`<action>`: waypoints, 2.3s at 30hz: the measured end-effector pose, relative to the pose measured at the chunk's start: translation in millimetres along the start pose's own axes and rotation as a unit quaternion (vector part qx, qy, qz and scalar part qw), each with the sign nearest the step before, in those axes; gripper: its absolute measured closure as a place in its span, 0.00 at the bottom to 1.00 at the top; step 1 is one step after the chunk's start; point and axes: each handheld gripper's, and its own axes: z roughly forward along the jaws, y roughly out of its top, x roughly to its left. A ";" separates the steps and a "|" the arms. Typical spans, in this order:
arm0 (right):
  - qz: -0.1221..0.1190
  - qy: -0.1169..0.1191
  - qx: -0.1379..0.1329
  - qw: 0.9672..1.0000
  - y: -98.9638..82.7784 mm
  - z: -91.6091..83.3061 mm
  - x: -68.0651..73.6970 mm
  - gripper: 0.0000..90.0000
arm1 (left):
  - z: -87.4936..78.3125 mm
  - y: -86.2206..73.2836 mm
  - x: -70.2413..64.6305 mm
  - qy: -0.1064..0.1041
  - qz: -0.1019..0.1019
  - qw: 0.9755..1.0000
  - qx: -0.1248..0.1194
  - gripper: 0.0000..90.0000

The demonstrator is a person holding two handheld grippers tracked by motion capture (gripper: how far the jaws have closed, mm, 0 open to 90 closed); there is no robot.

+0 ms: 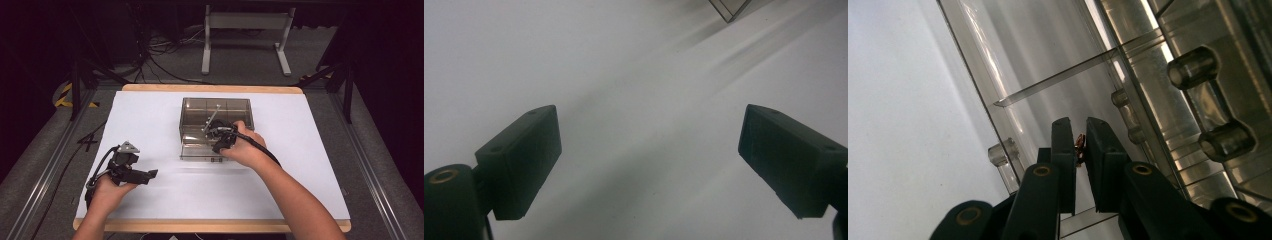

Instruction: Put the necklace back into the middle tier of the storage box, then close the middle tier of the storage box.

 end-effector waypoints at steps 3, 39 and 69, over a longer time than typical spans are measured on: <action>0.000 0.002 0.000 1.000 -0.4 1.2 -0.1 0.90 | 0.1 0.0 0.0 0.000 0.000 1.000 0.000 0.12; -0.041 0.010 -0.049 0.998 -12.9 -38.5 21.5 1.00 | 1.9 1.1 -0.5 0.000 0.003 1.000 0.002 0.12; -0.118 0.062 -0.060 0.989 -28.9 -41.0 42.6 1.00 | 3.5 3.8 -1.7 -0.002 0.007 1.000 0.003 0.12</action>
